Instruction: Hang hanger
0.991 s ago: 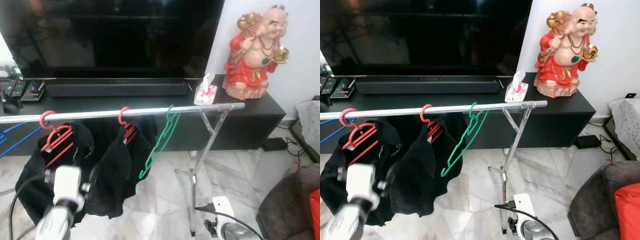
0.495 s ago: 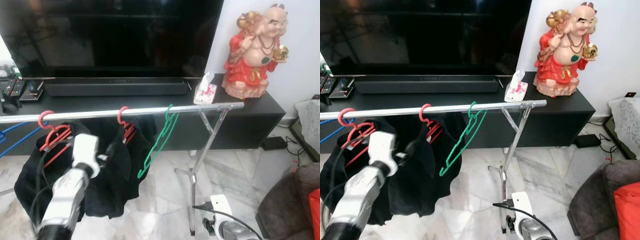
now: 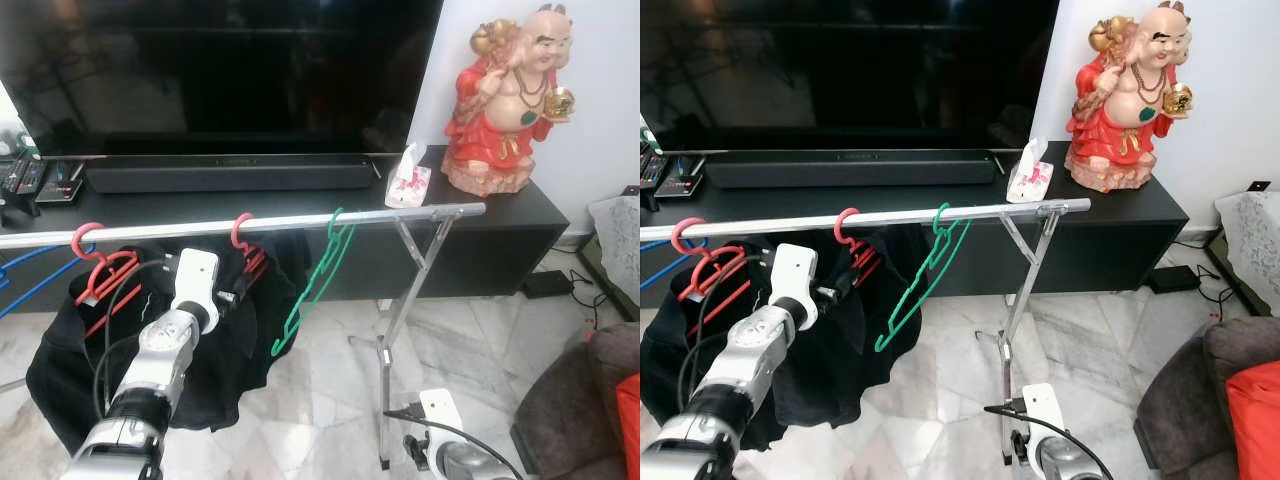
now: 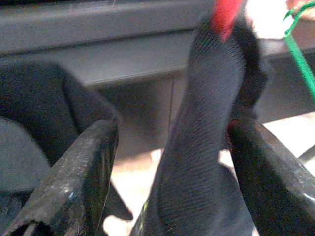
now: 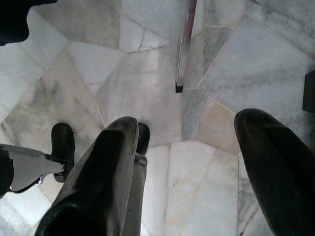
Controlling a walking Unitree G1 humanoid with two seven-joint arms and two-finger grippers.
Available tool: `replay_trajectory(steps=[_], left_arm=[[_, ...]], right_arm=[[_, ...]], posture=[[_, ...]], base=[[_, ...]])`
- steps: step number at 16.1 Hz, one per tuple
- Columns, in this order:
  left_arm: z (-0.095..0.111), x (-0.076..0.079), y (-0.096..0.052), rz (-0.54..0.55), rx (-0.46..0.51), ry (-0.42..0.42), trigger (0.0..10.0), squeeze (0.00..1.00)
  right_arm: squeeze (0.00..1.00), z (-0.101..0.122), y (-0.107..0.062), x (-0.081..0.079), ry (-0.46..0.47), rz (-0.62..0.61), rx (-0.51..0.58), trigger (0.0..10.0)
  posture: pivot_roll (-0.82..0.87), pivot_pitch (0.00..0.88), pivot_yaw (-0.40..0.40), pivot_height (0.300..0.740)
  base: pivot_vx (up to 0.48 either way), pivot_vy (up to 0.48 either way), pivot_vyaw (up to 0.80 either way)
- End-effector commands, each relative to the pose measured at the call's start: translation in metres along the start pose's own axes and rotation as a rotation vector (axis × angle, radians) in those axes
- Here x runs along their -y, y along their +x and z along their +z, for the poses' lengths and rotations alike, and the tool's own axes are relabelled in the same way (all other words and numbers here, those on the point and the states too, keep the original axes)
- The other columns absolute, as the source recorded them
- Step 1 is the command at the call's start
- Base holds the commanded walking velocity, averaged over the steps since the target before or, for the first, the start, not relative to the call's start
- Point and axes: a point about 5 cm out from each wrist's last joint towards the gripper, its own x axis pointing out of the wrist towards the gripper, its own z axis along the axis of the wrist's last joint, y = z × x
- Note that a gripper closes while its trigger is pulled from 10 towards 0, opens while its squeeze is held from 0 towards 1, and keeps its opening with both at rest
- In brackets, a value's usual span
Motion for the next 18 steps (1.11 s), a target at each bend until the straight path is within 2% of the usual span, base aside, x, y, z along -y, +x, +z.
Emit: replay_trajectory(steps=[1, 6, 7, 8, 9, 18], left_arm=[[0.0001, 0.0023, 0.0042, -0.007, -0.011, -0.01, 10.0, 0.0], [-0.0023, 0.0037, 0.0096, -0.013, -0.041, -0.014, 10.0, 0.0], [-0.003, 0.0045, 0.0098, -0.016, -0.04, -0.02, 4.9, 0.0], [-0.0033, 0.0046, 0.0101, -0.015, -0.041, -0.023, 0.4, 0.0], [-0.0032, 0.0048, 0.0104, -0.016, -0.039, -0.023, 0.0, 0.0], [-0.0015, 0.0069, 0.0122, -0.041, -0.028, -0.011, 0.0, 0.0]], right_arm=[[0.0, 0.0016, 0.0, 0.0003, 0.006, -0.003, 0.007, 10.0], [0.0, 0.0026, 0.0001, -0.0003, 0.004, -0.001, 0.01, 10.0], [0.0, 0.0028, 0.0001, -0.0005, 0.006, 0.0, 0.012, 10.0], [0.0, 0.0028, 0.0001, -0.0005, 0.007, 0.0, 0.013, 10.0], [0.0, 0.0028, 0.0001, -0.0005, 0.007, -0.001, 0.013, 10.0], [0.0, 0.0033, 0.0, -0.0003, 0.004, 0.001, 0.012, 10.0]], posture=[[-0.05, 0.0, -0.045, 0.74], [-0.05, 0.0, -0.042, 0.74], [-0.06, 0.0, -0.04, 0.74], [-0.06, 0.0, -0.04, 0.74], [-0.06, 0.0, -0.04, 0.74], [-0.07, 0.0, -0.036, 0.74]], base=[[0.0, 0.0, 0.0], [0.0, 0.0, 0.0], [0.0, 0.0, 0.0], [0.0, 0.0, 0.0], [0.0, 0.0, 0.0], [0.0, 0.0, 0.0]])
